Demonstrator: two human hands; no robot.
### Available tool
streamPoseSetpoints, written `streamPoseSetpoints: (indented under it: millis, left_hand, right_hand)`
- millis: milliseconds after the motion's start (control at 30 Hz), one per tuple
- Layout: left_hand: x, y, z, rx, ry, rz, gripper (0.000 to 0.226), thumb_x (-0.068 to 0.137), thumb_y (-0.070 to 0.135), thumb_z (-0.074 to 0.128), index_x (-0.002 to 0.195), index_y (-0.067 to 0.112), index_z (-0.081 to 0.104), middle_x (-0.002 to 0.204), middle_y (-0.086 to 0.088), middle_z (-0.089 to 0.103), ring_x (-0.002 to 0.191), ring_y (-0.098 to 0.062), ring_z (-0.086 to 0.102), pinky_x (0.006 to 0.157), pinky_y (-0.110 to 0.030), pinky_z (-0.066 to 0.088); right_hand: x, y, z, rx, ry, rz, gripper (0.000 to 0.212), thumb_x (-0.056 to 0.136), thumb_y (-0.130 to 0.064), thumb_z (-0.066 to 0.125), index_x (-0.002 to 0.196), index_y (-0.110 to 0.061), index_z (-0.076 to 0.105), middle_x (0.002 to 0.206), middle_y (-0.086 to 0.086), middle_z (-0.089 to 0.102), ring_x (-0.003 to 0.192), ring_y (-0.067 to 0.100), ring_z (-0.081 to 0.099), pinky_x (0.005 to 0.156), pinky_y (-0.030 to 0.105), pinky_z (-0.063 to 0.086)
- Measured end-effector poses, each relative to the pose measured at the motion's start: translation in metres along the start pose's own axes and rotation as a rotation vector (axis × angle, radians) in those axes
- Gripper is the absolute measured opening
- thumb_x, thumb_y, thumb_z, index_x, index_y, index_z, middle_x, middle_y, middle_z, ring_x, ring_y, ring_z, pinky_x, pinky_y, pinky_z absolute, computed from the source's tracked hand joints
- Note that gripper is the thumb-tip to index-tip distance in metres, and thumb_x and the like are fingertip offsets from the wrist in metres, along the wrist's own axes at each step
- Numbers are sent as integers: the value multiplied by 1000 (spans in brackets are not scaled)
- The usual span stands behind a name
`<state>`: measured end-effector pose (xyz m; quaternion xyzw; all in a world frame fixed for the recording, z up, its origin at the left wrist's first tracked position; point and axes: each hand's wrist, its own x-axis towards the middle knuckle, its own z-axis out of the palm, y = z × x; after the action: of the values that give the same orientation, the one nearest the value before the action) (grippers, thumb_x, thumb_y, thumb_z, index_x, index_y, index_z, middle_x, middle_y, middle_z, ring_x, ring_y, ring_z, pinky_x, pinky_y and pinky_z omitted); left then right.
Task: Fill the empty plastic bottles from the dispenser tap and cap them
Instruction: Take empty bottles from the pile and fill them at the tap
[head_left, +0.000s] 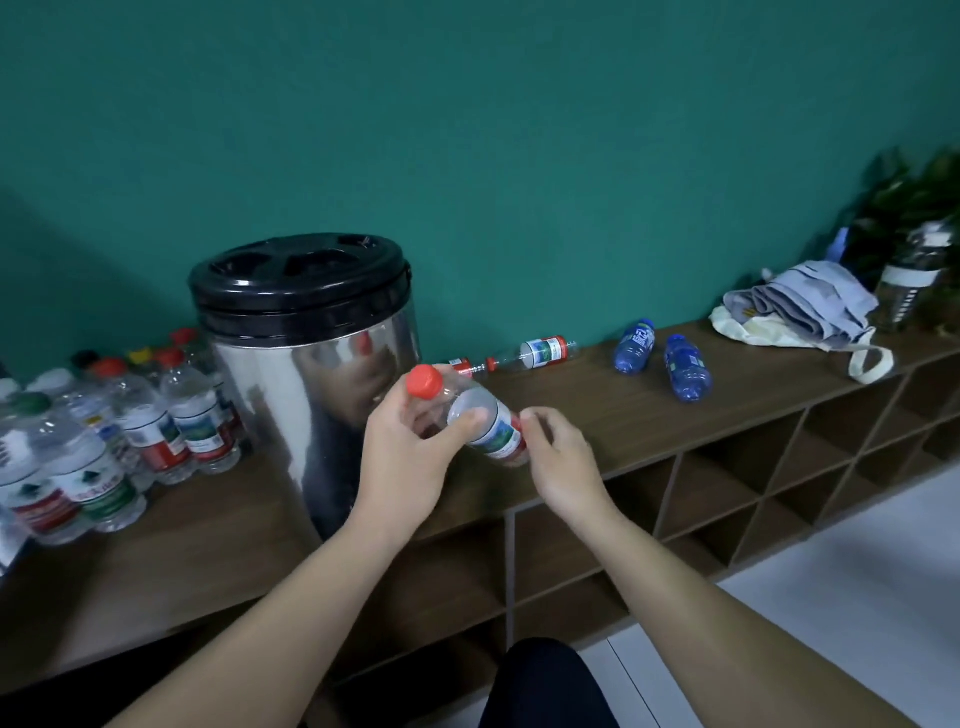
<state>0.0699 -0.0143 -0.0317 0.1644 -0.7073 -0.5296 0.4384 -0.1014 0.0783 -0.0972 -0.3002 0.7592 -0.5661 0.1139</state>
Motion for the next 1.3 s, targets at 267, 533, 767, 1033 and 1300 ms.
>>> streamPoseSetpoints:
  millis: [267, 533, 767, 1033, 1300]
  left_hand:
    - [-27, 19, -32, 81, -122, -43, 34, 100, 25, 85, 132, 24, 73, 122, 5, 82, 118, -18, 77, 106, -49, 63]
    - [-49, 33, -36, 114, -160, -23, 47, 100, 28, 85, 143, 33, 68, 130, 13, 78, 126, -11, 73, 108, -45, 63]
    - [-68, 35, -45, 267, -54, -46, 61, 90, 53, 91, 137, 55, 52, 126, 35, 69, 118, 7, 67, 98, -27, 57]
    - [-74, 33, -57, 323, -25, -48, 58, 90, 58, 88, 136, 44, 56, 121, 22, 74, 113, -3, 71, 94, -28, 59]
    - [-79, 16, -85, -182, -417, -262, 48, 90, 28, 88, 131, 12, 68, 101, -25, 73, 85, -37, 73, 86, -51, 61]
  right_hand:
    - [-33, -88, -4, -53, 46, -506, 20, 112, -36, 62, 109, -25, 79, 102, -15, 77, 101, 8, 72, 89, 39, 59]
    - [-66, -141, -7, -264, -105, -637, 27, 96, -56, 78, 90, -31, 72, 83, -12, 66, 79, 9, 64, 67, 24, 49]
    - [-63, -175, -16, -97, -122, -578, 31, 101, -48, 76, 82, -23, 73, 63, -10, 64, 57, 7, 54, 67, 37, 60]
    - [-52, -200, -25, -437, -245, -635, 45, 100, -53, 75, 74, -18, 66, 57, -6, 62, 57, 12, 53, 57, 24, 38]
    - [-59, -194, -42, -532, -643, -770, 11, 111, -32, 67, 109, -24, 74, 96, -8, 75, 83, 16, 67, 79, 40, 54]
